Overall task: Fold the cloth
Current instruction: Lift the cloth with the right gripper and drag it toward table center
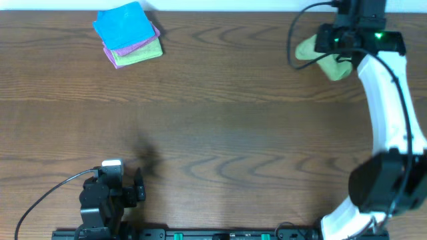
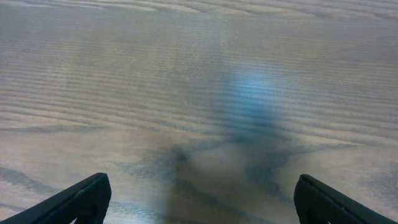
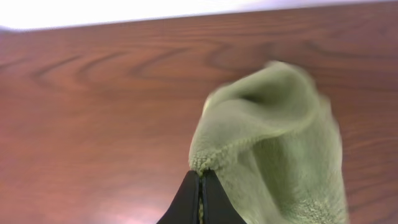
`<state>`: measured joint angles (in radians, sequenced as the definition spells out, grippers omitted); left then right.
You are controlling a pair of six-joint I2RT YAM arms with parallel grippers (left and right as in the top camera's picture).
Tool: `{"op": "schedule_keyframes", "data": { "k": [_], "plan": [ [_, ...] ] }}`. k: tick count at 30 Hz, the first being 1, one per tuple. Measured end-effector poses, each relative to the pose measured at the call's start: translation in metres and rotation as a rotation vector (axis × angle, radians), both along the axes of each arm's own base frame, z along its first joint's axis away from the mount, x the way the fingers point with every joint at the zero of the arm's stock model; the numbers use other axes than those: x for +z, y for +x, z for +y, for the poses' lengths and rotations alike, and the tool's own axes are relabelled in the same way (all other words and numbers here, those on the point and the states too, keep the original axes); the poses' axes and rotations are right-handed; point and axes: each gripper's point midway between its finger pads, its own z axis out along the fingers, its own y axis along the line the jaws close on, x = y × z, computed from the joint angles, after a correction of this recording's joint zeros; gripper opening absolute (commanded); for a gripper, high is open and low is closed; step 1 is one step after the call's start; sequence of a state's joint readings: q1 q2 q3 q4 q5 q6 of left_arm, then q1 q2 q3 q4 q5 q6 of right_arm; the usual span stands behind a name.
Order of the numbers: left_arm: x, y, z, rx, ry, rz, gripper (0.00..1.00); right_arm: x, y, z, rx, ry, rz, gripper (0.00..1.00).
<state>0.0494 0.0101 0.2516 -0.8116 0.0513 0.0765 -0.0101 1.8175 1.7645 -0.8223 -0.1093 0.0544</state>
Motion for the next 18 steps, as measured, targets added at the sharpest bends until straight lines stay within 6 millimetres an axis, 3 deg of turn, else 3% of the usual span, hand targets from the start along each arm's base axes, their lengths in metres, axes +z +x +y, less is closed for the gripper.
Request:
{"op": "schedule_keyframes", "data": {
  "k": [4,9,18],
  "plan": [
    [0.0,0.0,0.0,0.0,0.0,0.0,0.95,0.016,-0.04,0.05,0.125,-0.011,0.053,0.01],
    [0.0,0.0,0.0,0.0,0.0,0.0,0.95,0.018,-0.084,0.108,0.279,-0.024,0.126,0.01],
    [0.0,0.0,0.0,0.0,0.0,0.0,0.95,0.027,-0.17,0.238,0.662,0.013,0.159,0.01]
  ]
}}
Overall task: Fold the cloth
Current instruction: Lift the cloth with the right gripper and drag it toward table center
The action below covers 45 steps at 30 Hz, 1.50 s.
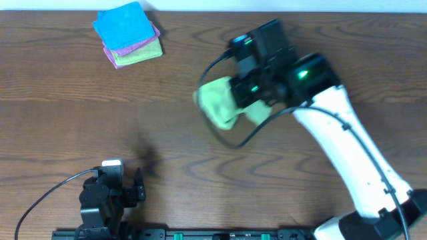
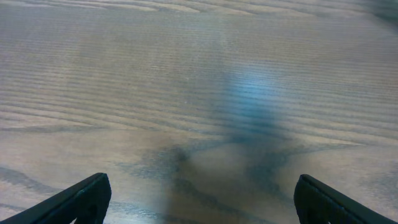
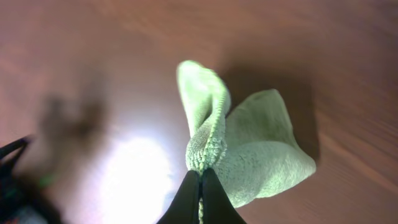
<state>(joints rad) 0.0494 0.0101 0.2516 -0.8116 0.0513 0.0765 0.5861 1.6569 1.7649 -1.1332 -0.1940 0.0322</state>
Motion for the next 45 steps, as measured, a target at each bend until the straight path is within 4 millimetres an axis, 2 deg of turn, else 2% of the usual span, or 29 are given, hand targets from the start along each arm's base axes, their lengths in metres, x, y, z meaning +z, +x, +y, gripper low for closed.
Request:
{"op": "schedule_keyframes", "data": {
  "k": [4,7,11,14,16,18,21,24,26,27,28,29,30,31,32,33,35,37,38,41,45],
  "plan": [
    [0.0,0.0,0.0,0.0,0.0,0.0,0.95,0.01,-0.045,0.043,0.143,0.047,0.01,0.01],
    [0.0,0.0,0.0,0.0,0.0,0.0,0.95,0.023,-0.072,0.06,0.207,0.082,0.005,0.01],
    [0.0,0.0,0.0,0.0,0.0,0.0,0.95,0.048,-0.095,0.063,0.232,0.142,-0.023,0.01],
    [0.0,0.0,0.0,0.0,0.0,0.0,0.95,0.067,-0.094,0.055,0.203,0.169,-0.083,0.01],
    [0.0,0.0,0.0,0.0,0.0,0.0,0.95,0.071,-0.083,0.045,0.159,0.155,-0.12,0.01],
    [0.0,0.0,0.0,0.0,0.0,0.0,0.96,0.068,-0.065,0.034,0.107,0.122,-0.146,0.01],
    [0.0,0.0,0.0,0.0,0.0,0.0,0.96,0.047,-0.023,0.019,0.029,0.055,-0.157,0.01],
    [0.0,0.0,0.0,0.0,0.0,0.0,0.96,0.011,0.033,0.005,-0.041,-0.015,-0.153,0.01],
    [0.0,0.0,0.0,0.0,0.0,0.0,0.95,-0.019,0.08,-0.011,-0.108,-0.06,-0.167,0.01],
    [0.0,0.0,0.0,0.0,0.0,0.0,0.96,-0.042,0.116,-0.028,-0.174,-0.092,-0.187,0.01],
    [0.0,0.0,0.0,0.0,0.0,-0.001,0.96,-0.059,0.14,-0.045,-0.233,-0.124,-0.195,0.07],
    [0.0,0.0,0.0,0.0,0.0,-0.001,0.95,-0.076,0.163,-0.068,-0.311,-0.161,-0.204,0.19],
    [0.0,0.0,0.0,0.0,0.0,-0.001,0.95,-0.095,0.182,-0.095,-0.396,-0.198,-0.197,0.36],
    [0.0,0.0,0.0,0.0,0.0,0.0,0.95,-0.11,0.195,-0.123,-0.474,-0.232,-0.186,0.49],
    [0.0,0.0,0.0,0.0,0.0,-0.001,0.96,-0.123,0.202,-0.147,-0.538,-0.259,-0.168,0.51],
    [0.0,0.0,0.0,0.0,0.0,0.0,0.95,-0.133,0.206,-0.175,-0.605,-0.281,-0.144,0.58],
    [0.0,0.0,0.0,0.0,0.0,0.0,0.95,-0.141,0.207,-0.225,-0.725,-0.295,-0.106,0.63],
    [0.0,0.0,0.0,0.0,0.0,0.0,0.95,-0.135,0.205,-0.256,-0.803,-0.28,-0.095,0.66],
    [0.0,0.0,0.0,0.0,0.0,-0.001,0.95,-0.132,0.203,-0.264,-0.822,-0.273,-0.087,0.67],
    [0.0,0.0,0.0,0.0,0.0,0.0,0.96,-0.122,0.192,-0.265,-0.819,-0.227,-0.051,0.7],
    [0.0,0.0,0.0,0.0,0.0,-0.002,0.95,-0.114,0.171,-0.229,-0.714,-0.121,0.045,0.72]
  ]
}}
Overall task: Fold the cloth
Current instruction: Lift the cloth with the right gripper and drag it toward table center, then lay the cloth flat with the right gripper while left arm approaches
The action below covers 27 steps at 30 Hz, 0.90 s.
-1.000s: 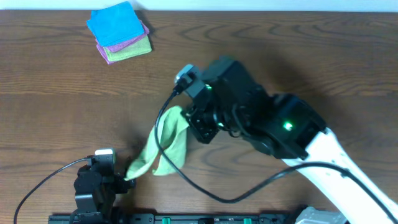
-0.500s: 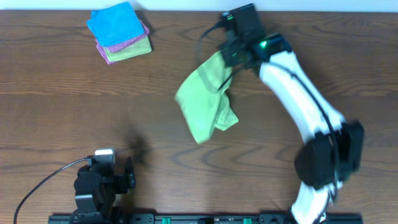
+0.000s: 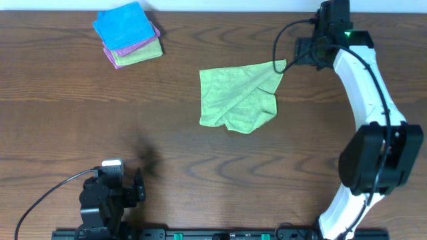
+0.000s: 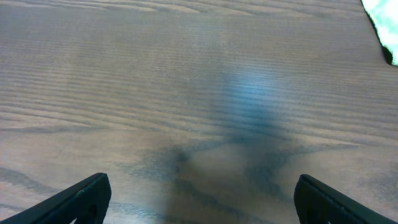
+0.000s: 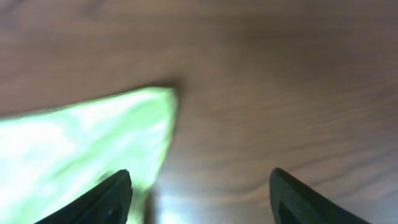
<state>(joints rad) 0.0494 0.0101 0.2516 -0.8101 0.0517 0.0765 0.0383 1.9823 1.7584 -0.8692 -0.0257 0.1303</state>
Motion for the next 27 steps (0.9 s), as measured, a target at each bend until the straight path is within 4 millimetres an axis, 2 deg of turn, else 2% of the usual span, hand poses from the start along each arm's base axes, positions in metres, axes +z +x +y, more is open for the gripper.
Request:
{"op": "schedule_keyframes", "data": {
  "k": [1,5,9,12,16,20,22,27],
  "plan": [
    [0.0,0.0,0.0,0.0,0.0,-0.002,0.95,0.0,-0.011,0.016,0.04,0.054,0.038,0.72],
    [0.002,0.002,-0.004,-0.018,-0.016,-0.01,0.95,-0.007,-0.045,0.047,0.114,0.145,0.17,0.68],
    [0.023,0.015,-0.016,-0.056,-0.086,-0.112,0.95,-0.007,-0.055,0.065,0.15,0.192,0.206,0.7],
    [0.045,0.026,-0.024,-0.066,-0.165,-0.203,0.95,-0.009,-0.055,0.063,0.134,0.217,0.213,0.7],
    [0.061,0.031,-0.034,-0.077,-0.255,-0.19,0.95,-0.022,-0.061,0.053,0.105,0.277,0.243,0.7],
    [0.081,0.038,-0.046,-0.113,-0.334,-0.103,0.96,-0.046,-0.075,0.041,0.09,0.345,0.294,0.7],
    [0.094,0.049,-0.053,-0.13,-0.374,-0.043,0.95,-0.059,-0.085,0.039,0.095,0.378,0.321,0.7],
    [0.114,0.082,-0.072,-0.196,-0.487,0.107,0.95,-0.081,-0.103,0.053,0.138,0.465,0.357,0.7]
  ]
}}
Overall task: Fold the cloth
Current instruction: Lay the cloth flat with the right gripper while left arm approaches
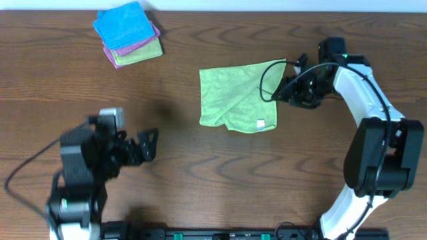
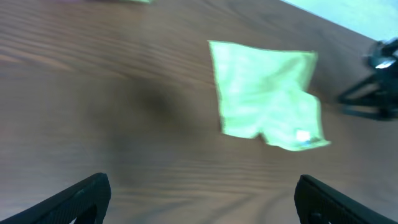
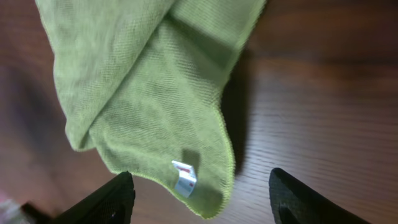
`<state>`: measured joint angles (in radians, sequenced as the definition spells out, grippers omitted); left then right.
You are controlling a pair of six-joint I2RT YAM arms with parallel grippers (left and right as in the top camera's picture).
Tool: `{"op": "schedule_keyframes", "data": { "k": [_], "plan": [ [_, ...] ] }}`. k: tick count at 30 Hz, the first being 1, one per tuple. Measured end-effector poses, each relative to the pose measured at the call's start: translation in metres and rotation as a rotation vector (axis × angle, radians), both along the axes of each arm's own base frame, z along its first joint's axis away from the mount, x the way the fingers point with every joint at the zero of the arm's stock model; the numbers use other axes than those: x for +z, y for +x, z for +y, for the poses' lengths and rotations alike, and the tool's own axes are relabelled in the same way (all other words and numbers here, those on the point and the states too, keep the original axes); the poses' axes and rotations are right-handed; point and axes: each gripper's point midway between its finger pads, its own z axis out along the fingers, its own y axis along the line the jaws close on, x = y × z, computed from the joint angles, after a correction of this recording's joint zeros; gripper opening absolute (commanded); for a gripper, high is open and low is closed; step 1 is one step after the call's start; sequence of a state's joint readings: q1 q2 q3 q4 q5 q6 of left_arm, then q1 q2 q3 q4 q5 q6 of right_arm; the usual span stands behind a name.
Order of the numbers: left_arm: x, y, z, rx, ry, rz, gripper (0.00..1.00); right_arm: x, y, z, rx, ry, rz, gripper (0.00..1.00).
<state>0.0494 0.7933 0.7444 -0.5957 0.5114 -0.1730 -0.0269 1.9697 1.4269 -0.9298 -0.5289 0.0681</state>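
Note:
A light green cloth (image 1: 235, 95) lies rumpled and partly doubled over in the middle of the table, a small white tag (image 3: 183, 178) at its near right corner. My right gripper (image 1: 285, 92) hovers open just right of the cloth's right edge, nothing between its fingers. In the right wrist view the green cloth (image 3: 143, 93) fills the upper left. My left gripper (image 1: 150, 143) is open over bare wood, left and nearer than the cloth, which shows ahead as the green cloth (image 2: 264, 93) in the left wrist view.
A stack of folded cloths (image 1: 128, 35), blue on purple on green, sits at the far left corner of the wooden table (image 1: 200, 173). The table's far edge runs just behind the stack.
My left arm has risen from its rest at the front edge and moved toward the table's middle. My right gripper has moved from the cloth's far right corner to beside its right edge.
My right gripper was shut on the green cloth at the far right, then held it above the middle of the table. Then the cloth lay on the table and the gripper stood open at its far right corner. Now both open grippers flank the cloth.

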Motion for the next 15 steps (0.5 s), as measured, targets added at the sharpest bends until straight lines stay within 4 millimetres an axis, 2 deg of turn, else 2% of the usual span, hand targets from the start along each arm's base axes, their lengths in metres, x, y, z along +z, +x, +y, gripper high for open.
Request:
{"op": "schedule_keyframes", "data": {
  "k": [3,5,12,15],
  "plan": [
    [0.007,0.023,-0.013,-0.064,-0.075,0.066,0.95,-0.01,-0.01,0.006,0.008,0.039,0.021,0.7],
    [0.004,0.036,-0.019,-0.088,-0.115,0.104,0.95,-0.015,-0.016,0.009,0.013,0.061,0.034,0.7],
    [-0.04,0.048,-0.029,0.033,-0.334,0.411,0.96,-0.027,-0.029,0.014,0.013,0.094,0.062,0.69],
    [-0.049,0.05,-0.034,0.073,-0.408,0.494,0.96,-0.032,-0.032,0.015,0.011,0.099,0.065,0.68]
  ]
}}
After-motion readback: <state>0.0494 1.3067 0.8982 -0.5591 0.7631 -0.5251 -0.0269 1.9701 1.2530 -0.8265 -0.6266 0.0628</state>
